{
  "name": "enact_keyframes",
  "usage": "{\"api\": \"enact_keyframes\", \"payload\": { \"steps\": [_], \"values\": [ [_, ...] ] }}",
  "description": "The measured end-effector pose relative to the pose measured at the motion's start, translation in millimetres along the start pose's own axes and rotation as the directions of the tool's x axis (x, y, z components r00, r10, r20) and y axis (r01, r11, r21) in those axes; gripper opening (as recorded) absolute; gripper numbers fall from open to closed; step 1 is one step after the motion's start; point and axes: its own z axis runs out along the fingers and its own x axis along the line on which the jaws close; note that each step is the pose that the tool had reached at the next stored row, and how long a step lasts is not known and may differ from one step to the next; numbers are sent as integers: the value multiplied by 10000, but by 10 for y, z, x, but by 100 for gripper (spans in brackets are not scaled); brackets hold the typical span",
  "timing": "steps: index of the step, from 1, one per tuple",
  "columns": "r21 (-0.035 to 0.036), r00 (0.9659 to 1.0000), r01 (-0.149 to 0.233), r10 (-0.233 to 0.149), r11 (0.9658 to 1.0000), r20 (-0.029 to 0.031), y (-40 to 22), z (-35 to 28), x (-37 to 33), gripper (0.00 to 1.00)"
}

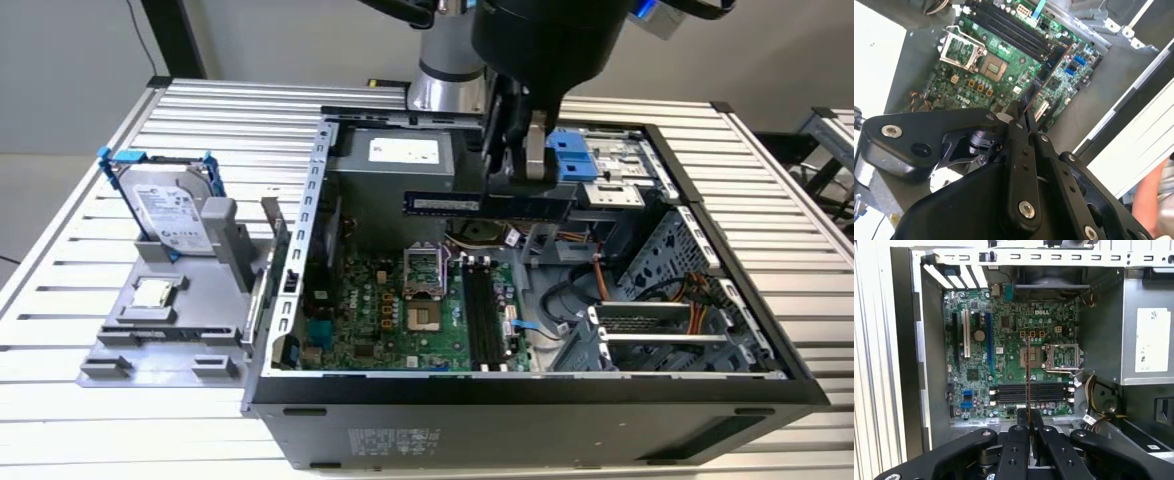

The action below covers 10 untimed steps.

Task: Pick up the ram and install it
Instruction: 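Pick up the ram and move it above insertion slot, then insert the ram into the slot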

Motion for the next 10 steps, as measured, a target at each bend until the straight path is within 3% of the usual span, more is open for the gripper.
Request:
{"api": "enact_keyframes", "payload": {
  "steps": [6, 10],
  "values": [
    [0, 10000, -4, 4, 10000, 0, -207, 4, -51, 0],
    [1, 10000, -11, 11, 10000, -1, -263, 10, -133, 0]
  ]
}}
